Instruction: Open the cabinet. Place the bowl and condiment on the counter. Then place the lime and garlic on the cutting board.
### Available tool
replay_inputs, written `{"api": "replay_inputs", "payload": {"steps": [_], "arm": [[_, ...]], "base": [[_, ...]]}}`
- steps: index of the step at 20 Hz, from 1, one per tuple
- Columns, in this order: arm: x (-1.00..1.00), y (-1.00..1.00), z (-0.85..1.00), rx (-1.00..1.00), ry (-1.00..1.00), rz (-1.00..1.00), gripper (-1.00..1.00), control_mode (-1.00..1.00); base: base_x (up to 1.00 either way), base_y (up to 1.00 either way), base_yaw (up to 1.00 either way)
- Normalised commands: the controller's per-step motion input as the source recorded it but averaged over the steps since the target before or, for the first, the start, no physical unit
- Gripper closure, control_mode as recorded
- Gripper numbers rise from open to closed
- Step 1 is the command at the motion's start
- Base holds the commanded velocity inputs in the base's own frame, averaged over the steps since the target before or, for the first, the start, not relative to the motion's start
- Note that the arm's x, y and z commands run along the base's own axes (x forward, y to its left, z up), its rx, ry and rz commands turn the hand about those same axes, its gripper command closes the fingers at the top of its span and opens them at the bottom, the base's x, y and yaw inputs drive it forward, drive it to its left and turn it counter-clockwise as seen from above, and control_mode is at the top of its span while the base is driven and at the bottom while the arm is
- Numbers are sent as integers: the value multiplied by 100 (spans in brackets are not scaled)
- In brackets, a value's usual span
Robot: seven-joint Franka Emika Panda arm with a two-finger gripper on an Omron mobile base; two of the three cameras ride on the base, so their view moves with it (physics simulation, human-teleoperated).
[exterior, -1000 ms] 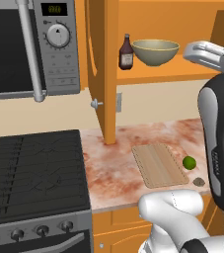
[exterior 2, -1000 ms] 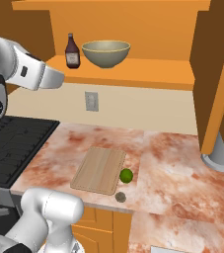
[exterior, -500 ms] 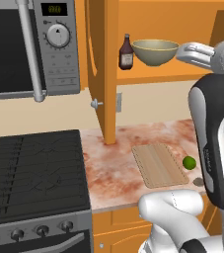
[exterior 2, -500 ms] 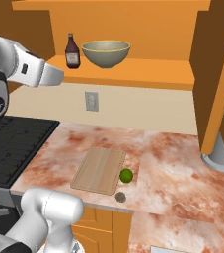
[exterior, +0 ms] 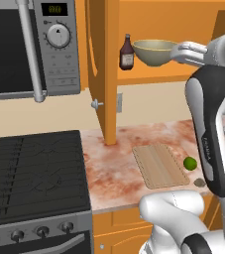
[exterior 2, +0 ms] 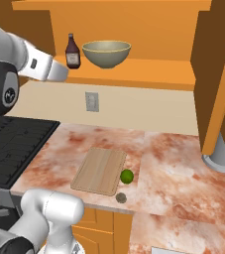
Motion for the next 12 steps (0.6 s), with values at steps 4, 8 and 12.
{"api": "replay_inputs", "payload": {"steps": [4, 8, 12], "arm": [[14, 6, -4, 0, 6, 13, -100, -100], [11, 14, 0, 0, 1, 10, -100, -100], [5, 23, 0, 0, 0, 5, -100, -100]], "base": [[0, 0, 0], [0, 0, 0], [0, 0, 0]]}}
